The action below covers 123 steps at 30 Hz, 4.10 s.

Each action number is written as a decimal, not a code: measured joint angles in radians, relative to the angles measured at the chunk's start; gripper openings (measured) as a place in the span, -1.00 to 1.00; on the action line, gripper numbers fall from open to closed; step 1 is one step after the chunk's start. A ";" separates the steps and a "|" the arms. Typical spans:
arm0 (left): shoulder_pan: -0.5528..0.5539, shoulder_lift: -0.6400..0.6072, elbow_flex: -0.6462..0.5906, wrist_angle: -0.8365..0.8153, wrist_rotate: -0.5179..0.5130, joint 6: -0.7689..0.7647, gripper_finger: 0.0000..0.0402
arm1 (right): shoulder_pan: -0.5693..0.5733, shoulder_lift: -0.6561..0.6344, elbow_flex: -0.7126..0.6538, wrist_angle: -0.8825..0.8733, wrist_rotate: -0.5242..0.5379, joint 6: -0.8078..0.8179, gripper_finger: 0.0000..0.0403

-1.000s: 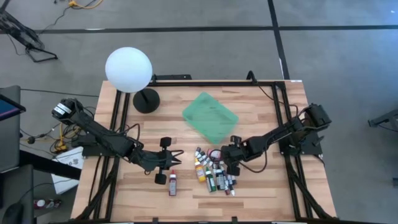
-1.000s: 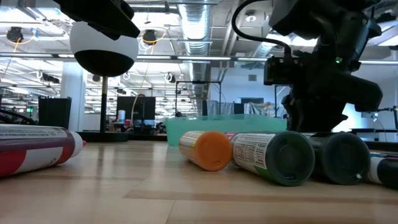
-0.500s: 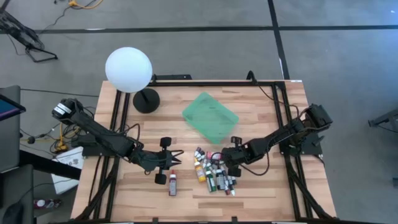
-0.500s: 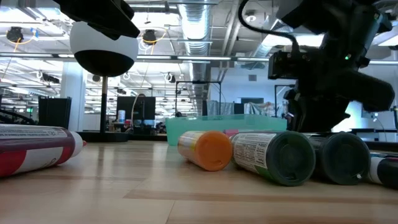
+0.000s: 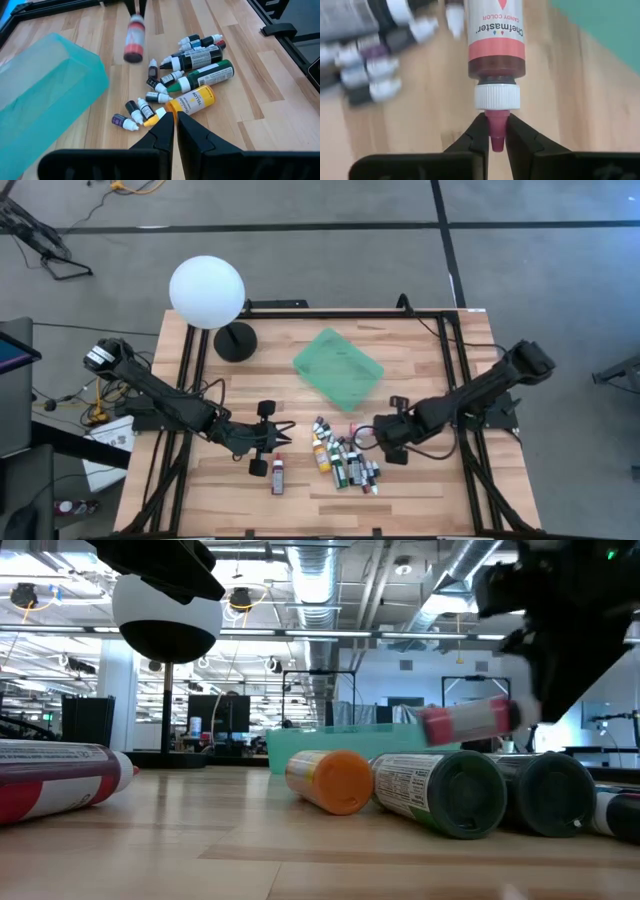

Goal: Pick & Place food coloring
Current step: Put the large pink food coloring bottle into the green bin

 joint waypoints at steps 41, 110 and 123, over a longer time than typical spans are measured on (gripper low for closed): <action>0.000 0.000 -0.001 -0.001 0.008 0.024 -0.92 | -0.115 0.404 0.374 -0.723 -0.666 -0.081 -0.78; 0.000 0.000 -0.002 -0.024 0.035 0.005 -0.92 | -0.068 0.455 0.473 -0.723 -0.741 0.050 -0.75; -0.003 0.000 -0.002 -0.024 0.037 0.009 -0.92 | -0.068 0.473 0.474 -0.723 -0.792 0.056 -0.78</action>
